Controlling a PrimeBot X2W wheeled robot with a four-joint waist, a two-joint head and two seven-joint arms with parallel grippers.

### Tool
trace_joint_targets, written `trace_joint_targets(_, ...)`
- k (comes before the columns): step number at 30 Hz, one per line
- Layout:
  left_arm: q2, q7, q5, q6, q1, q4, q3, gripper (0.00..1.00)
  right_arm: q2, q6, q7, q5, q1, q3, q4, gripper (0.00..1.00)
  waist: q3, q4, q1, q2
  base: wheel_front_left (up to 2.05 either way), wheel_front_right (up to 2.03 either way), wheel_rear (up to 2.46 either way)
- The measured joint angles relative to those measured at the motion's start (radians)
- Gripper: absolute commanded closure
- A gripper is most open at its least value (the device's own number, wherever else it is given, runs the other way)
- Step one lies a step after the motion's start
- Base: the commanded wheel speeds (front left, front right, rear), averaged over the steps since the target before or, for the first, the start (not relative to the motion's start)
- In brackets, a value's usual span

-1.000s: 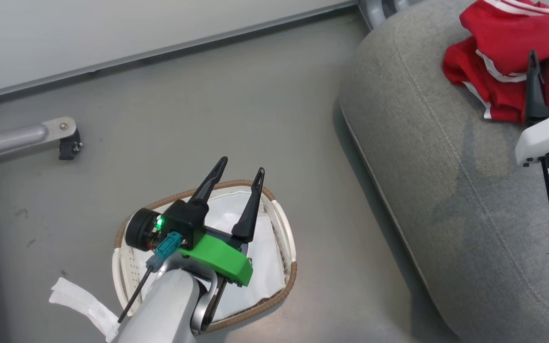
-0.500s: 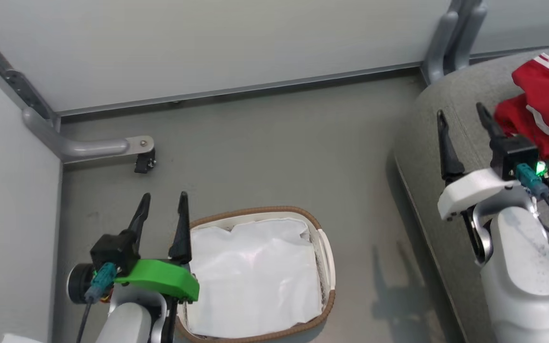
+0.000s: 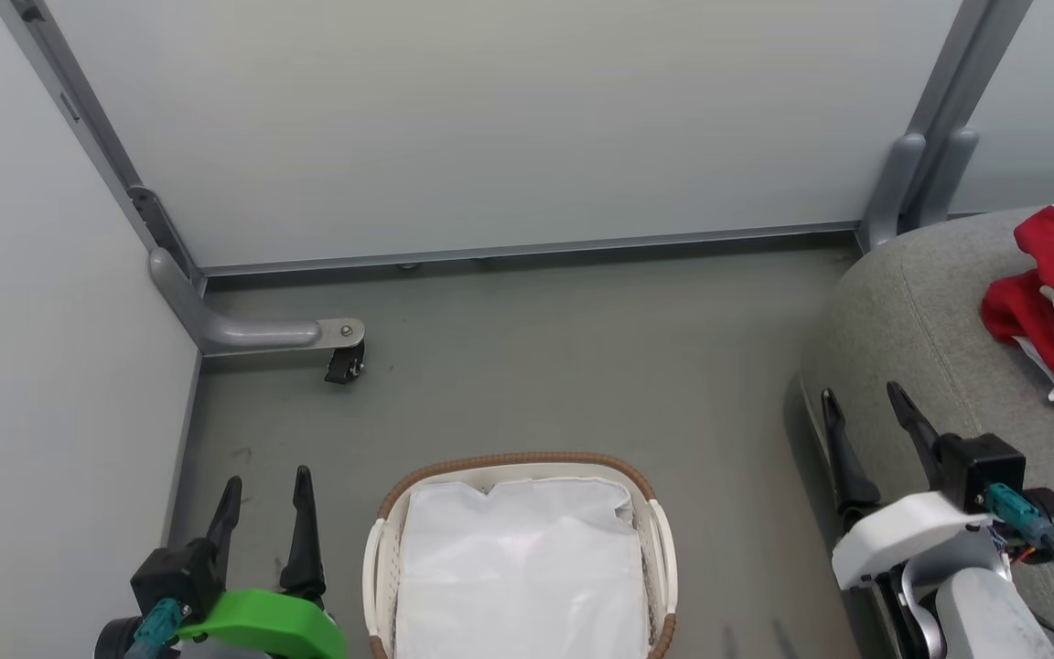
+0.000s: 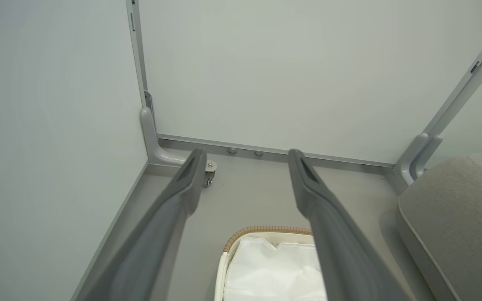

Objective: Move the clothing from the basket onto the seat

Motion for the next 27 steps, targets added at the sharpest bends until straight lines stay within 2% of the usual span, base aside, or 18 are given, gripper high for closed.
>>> trace_joint_targets(8,-0.004,0.000,0.000,-0.006,0.021,0.019,0.013,0.00,0.000,0.000,0.000,0.035,0.085,0.005,-0.028,0.00,-0.028,0.001,0.0000,0.0000,0.00,0.00,0.00)
trace_joint_targets(26,-0.006,0.000,-0.002,-0.011,0.020,0.054,-0.001,0.00,0.000,0.000,0.000,0.049,0.088,0.023,-0.023,0.00,-0.032,-0.006,0.0000,0.0000,0.00,0.00,0.00)
trace_joint_targets(27,-0.006,0.000,-0.011,-0.014,0.020,0.049,-0.001,1.00,0.000,0.000,0.000,0.049,0.088,0.024,-0.023,1.00,-0.033,-0.006,0.0000,0.0000,0.00,0.00,0.00)
